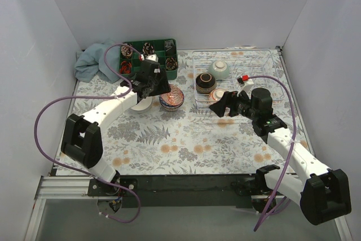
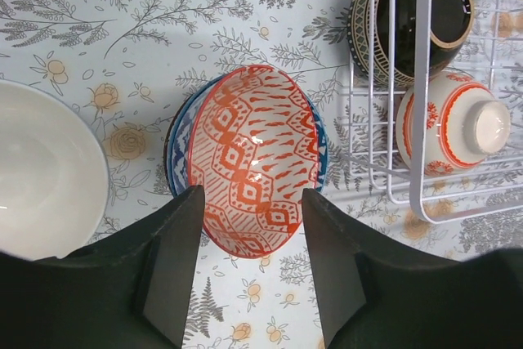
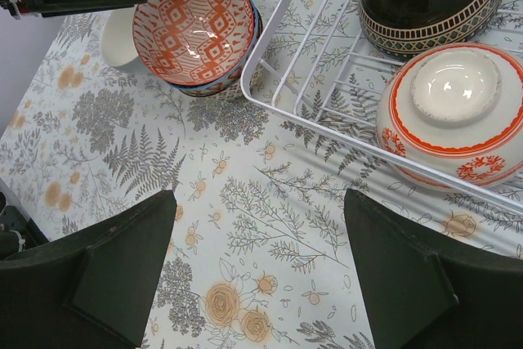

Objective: Unload the bowls from the dish rack

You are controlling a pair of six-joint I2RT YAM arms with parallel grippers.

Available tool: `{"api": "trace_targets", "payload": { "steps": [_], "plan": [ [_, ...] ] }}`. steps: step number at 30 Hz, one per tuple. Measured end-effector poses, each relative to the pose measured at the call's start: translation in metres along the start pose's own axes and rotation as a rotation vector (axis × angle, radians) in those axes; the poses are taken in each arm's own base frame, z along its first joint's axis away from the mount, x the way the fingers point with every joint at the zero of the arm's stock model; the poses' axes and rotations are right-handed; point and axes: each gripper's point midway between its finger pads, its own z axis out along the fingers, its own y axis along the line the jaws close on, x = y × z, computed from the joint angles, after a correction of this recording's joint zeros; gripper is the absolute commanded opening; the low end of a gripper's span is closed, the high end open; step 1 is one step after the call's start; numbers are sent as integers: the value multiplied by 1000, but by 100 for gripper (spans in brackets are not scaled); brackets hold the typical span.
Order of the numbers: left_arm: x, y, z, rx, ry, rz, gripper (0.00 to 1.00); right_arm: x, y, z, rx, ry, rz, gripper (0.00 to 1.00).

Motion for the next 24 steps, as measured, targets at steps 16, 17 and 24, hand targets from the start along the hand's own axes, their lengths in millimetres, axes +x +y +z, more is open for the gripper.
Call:
{"api": "trace_targets", "payload": {
  "steps": [16,17,24],
  "plan": [
    [-2,5,-7,129,-2,-129,48,0,0,0,0,0,0,91],
    [1,5,-6,135,8,-133,48,0,0,0,0,0,0,91],
    [16,18,11,134,59,-169,48,0,0,0,1,2,0,91]
  ]
}}
